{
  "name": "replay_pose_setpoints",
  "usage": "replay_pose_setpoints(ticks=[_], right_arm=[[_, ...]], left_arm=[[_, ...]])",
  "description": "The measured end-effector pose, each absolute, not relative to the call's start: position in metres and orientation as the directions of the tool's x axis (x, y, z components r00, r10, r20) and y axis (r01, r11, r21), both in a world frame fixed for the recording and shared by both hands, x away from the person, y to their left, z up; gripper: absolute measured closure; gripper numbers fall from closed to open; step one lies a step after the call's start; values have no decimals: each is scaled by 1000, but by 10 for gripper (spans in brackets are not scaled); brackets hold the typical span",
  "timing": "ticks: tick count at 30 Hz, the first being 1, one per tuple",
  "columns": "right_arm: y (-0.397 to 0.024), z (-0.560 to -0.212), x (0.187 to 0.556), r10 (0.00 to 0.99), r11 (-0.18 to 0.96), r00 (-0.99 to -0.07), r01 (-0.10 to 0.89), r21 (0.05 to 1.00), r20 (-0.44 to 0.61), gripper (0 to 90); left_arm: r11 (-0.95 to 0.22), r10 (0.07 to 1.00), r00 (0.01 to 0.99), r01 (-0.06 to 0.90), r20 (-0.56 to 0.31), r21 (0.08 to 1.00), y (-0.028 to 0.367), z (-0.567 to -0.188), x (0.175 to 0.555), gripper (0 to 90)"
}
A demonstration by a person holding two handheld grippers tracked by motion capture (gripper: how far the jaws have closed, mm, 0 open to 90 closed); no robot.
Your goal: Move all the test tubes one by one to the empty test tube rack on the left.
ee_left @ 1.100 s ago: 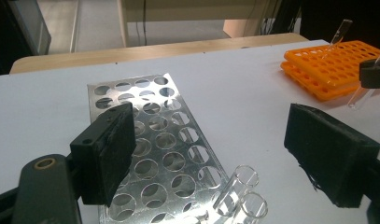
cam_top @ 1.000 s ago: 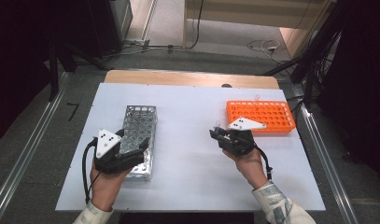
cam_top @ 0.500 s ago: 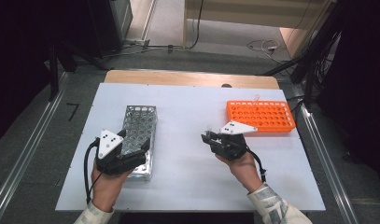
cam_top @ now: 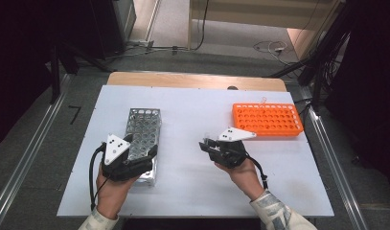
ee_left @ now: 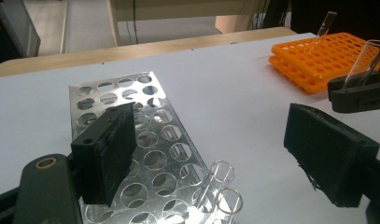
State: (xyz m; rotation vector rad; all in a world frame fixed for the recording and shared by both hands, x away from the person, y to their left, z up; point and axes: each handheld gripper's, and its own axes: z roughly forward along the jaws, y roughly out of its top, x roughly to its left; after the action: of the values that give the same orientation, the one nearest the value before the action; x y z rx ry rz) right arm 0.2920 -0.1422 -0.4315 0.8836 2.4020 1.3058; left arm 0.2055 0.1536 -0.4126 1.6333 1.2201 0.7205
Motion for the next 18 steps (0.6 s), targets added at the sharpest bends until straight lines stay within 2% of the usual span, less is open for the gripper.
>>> replay_pose_setpoints(ticks=[18], right_arm=[[-121,-441,284,579,448,-814,370,814,52,730]], left_arm=[[-81,918,389,383,-82,920,137,-412,203,174]])
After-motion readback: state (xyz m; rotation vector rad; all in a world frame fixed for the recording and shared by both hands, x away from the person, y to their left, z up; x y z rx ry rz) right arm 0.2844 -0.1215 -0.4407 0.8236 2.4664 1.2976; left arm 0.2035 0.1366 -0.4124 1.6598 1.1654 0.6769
